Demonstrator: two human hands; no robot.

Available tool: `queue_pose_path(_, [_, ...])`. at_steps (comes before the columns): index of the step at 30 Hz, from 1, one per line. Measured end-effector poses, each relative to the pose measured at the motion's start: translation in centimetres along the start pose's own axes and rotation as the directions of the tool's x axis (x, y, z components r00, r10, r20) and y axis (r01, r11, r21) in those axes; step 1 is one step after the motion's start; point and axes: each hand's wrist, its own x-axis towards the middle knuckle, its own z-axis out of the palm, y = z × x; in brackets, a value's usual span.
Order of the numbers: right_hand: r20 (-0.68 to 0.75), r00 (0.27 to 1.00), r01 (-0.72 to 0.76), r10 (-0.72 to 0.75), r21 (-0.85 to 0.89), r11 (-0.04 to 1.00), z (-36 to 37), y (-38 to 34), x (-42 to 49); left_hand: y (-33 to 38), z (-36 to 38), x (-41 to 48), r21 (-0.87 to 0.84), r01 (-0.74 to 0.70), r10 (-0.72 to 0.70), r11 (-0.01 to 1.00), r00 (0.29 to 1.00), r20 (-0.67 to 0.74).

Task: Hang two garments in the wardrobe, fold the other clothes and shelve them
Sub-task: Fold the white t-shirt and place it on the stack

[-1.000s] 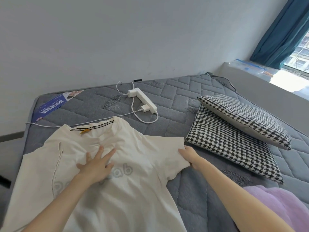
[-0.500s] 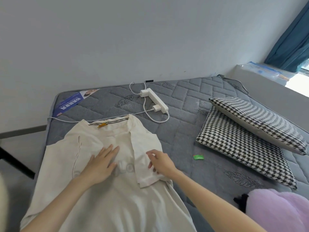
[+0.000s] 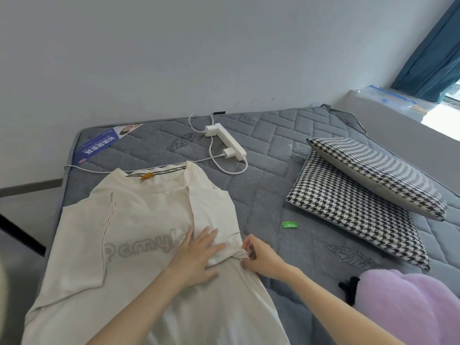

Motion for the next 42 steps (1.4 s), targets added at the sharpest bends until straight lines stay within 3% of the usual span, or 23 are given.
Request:
queue_pose_path(2, [-0.083,0.996,0.035,-0.033,0.024,0.999,0.6,0.0,-0.6,0.6,0.4,-0.6,0.068,0.013,-0.012,0.998,1.000,-0.009])
queue_pose_path(5, [-0.246,0.967,0.073,-0.073,-0.008,0.997,1.0,-0.6,-1.2,1.0,0.2,-1.0,0.151,0.029,-0.007,0.988,0.990,-0.142])
queue_pose_path(8, [-0.340,0.927,0.066,-0.158,-0.269,0.961,0.9,-0.9,-1.5,0.6,0.6,-0.5,0.226,0.014,0.057,0.974,0.951,-0.303])
queue_pose_path(12, [-0.229,0.949,0.003,-0.217,-0.682,0.731,1.1,0.3,-1.7,0.3,1.2,-0.1,0.297,-0.025,0.122,0.955,0.941,-0.315])
queue_pose_path(14, [-0.121,0.968,0.067,-0.222,-0.723,0.687,1.2,0.6,-1.7,0.7,0.8,-0.5,0.295,-0.048,0.122,0.954,0.964,-0.236])
queue_pose_path(19, [0.160,0.982,0.178,-0.097,-0.639,0.748,-1.2,0.1,-0.9,0.1,1.7,-0.7,0.224,-0.014,0.006,0.975,0.999,0.034])
queue_pose_path(22, [0.149,0.988,0.128,-0.052,-0.558,0.820,-2.0,-0.4,-0.5,-0.2,1.2,-0.8,0.131,-0.036,0.033,0.991,0.999,0.023])
queue_pose_path(25, [-0.065,0.995,0.051,-0.082,-0.384,0.922,-2.2,-0.8,0.3,-0.8,0.2,-0.8,-0.002,-0.052,0.051,0.999,0.986,-0.156])
queue_pose_path(28, [-0.256,0.966,-0.008,-0.048,-0.211,0.977,-2.2,-1.0,2.0,-1.6,-1.2,-0.2,-0.011,0.005,-0.009,1.000,0.876,-0.482])
queue_pose_path(29, [-0.280,0.960,-0.030,-0.015,-0.156,0.987,-2.2,-1.1,2.9,-2.1,-1.7,0.2,-0.071,0.045,-0.075,0.996,0.860,-0.504])
queue_pose_path(32, [-0.260,0.959,-0.119,0.117,0.008,0.993,-2.3,-1.6,6.1,-4.0,-2.4,1.3,-0.187,0.165,-0.222,0.968,0.911,-0.347])
queue_pose_path(36, [-0.140,0.935,-0.277,0.327,0.289,0.916,-1.9,-2.8,10.1,-6.2,-2.7,2.4,-0.028,0.249,-0.251,0.968,0.963,-0.100])
queue_pose_path(42, [-0.152,0.904,-0.300,0.398,0.435,0.849,-1.3,-3.8,14.4,-7.7,-2.1,3.2,-0.064,0.271,-0.272,0.960,0.962,-0.007])
